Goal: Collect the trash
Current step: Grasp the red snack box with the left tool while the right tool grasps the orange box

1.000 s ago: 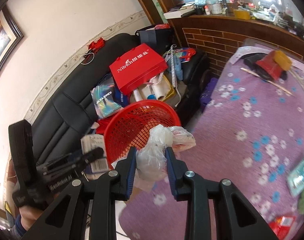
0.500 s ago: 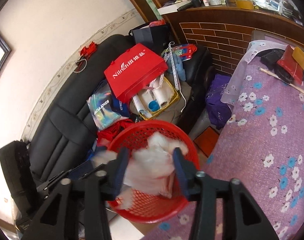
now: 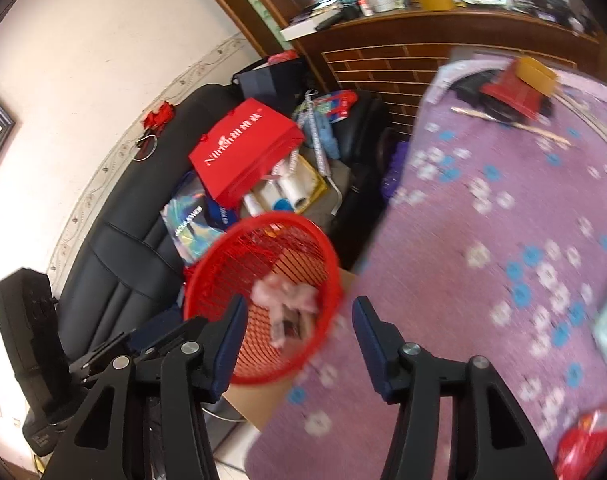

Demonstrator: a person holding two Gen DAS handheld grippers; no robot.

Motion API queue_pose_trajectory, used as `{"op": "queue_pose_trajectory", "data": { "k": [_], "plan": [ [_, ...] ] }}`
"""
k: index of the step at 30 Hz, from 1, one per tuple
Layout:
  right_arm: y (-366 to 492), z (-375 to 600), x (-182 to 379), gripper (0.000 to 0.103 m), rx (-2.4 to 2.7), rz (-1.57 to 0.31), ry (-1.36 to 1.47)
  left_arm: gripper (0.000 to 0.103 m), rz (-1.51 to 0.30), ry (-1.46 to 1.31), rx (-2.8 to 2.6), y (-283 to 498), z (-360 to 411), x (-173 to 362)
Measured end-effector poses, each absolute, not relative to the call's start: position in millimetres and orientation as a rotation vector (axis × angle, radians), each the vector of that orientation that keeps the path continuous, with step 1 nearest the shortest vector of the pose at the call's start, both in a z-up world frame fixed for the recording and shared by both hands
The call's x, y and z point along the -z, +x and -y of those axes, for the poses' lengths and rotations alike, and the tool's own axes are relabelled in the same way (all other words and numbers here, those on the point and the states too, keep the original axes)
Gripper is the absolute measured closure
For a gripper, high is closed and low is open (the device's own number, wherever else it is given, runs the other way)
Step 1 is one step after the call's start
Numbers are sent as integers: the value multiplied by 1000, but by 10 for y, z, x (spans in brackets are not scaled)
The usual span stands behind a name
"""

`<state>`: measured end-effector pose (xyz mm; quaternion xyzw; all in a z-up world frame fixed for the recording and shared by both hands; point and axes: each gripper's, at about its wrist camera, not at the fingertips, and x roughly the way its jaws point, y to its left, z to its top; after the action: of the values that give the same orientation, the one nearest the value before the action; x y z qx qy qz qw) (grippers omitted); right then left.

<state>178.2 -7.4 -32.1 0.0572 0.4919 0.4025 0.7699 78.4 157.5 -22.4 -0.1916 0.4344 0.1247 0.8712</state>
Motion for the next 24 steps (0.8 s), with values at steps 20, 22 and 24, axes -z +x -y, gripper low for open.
{"op": "queue_pose_trajectory", "data": {
  "k": [20, 22, 24],
  "plan": [
    [1804, 3170, 446, 29, -361, -923, -8, 40, -1049, -231, 58, 1110, 493, 331],
    [1904, 3341, 513, 25, -354, -931, -62, 38, -1062, -228, 72, 1119, 611, 349],
    [1989, 3443, 595, 25, -372, -945, -86, 37, -1075, -230, 84, 1125, 721, 367]
  ]
}}
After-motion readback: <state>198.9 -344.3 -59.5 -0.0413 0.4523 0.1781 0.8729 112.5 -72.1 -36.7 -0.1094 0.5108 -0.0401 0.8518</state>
